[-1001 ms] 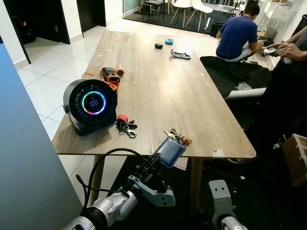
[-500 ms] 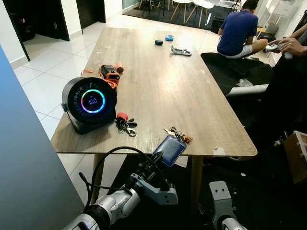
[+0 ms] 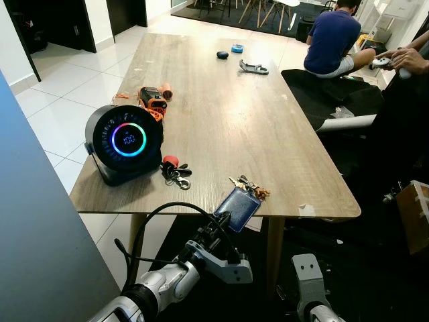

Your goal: Hang keys on a hook

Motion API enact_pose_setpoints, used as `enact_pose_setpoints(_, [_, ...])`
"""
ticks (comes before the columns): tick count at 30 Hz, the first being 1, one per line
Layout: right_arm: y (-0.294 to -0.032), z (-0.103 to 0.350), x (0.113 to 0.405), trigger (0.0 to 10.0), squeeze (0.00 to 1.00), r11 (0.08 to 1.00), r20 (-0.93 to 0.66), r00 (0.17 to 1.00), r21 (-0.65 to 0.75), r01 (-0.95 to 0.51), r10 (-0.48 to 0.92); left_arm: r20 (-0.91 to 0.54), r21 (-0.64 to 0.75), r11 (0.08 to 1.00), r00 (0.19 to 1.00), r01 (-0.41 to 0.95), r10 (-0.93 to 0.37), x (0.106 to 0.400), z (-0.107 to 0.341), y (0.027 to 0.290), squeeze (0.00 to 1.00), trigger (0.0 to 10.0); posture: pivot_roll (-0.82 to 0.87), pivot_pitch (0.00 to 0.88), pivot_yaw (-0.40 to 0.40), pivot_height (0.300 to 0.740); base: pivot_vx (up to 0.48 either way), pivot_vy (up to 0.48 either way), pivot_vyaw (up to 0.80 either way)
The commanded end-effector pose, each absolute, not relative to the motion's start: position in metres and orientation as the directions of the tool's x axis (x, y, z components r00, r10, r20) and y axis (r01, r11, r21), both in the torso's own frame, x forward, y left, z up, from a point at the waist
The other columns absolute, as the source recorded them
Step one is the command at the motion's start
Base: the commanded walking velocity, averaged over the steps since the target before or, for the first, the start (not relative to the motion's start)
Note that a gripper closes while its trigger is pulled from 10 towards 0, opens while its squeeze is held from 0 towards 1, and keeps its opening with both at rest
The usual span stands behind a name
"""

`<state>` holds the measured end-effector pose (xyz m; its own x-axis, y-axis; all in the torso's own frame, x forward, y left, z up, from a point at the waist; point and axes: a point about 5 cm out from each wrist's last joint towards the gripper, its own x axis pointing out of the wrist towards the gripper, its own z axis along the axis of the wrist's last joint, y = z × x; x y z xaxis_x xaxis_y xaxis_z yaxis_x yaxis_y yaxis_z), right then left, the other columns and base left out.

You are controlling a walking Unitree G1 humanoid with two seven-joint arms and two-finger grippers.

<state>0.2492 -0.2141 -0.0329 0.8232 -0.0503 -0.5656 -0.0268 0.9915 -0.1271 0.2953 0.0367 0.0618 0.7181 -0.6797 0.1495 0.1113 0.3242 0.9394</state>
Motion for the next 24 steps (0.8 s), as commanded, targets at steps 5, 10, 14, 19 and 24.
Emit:
enact_pose_setpoints(5, [-0.215, -0.037, 0.243, 10.0, 0.00, 0.991, -0.584, 0.810, -0.129, -0.024, -0.056, 0.122, 0.936, 0.317, 0.710, 0.150, -0.694, 0.290, 0.056, 0.031, 0.00, 0.0, 0.04, 0.178, -0.064, 0.740, 0.000, 0.000, 0.00])
enact_pose_setpoints(10, [-0.215, -0.037, 0.244, 10.0, 0.00, 0.991, -0.583, 0.811, -0.129, -0.024, -0.056, 0.128, 0.934, 0.325, 0.711, 0.147, -0.691, 0.290, 0.057, 0.032, 0.00, 0.0, 0.04, 0.169, -0.064, 0.740, 0.000, 0.000, 0.00])
enact_pose_setpoints(14, [-0.215, -0.037, 0.244, 10.0, 0.00, 0.991, -0.583, 0.810, -0.130, -0.021, -0.059, 0.229, 0.899, 0.424, 0.708, 0.110, -0.668, 0.292, 0.068, 0.039, 0.00, 0.6, 0.04, 0.153, -0.061, 0.740, 0.000, 0.000, 0.00])
enact_pose_setpoints(19, [-0.215, -0.037, 0.244, 10.0, 0.00, 0.991, -0.582, 0.811, -0.131, -0.020, -0.061, 0.282, 0.871, 0.482, 0.705, 0.096, -0.651, 0.293, 0.076, 0.042, 0.00, 0.9, 0.04, 0.151, -0.061, 0.740, 0.000, 0.000, 0.00])
enact_pose_setpoints(24, [-0.215, -0.035, 0.247, 10.0, 0.00, 0.991, -0.577, 0.814, -0.131, -0.018, -0.061, 0.437, 0.720, 0.679, 0.665, 0.145, -0.605, 0.293, 0.109, 0.059, 0.00, 2.8, 0.05, 0.138, -0.069, 0.740, 0.000, 0.000, 0.00])
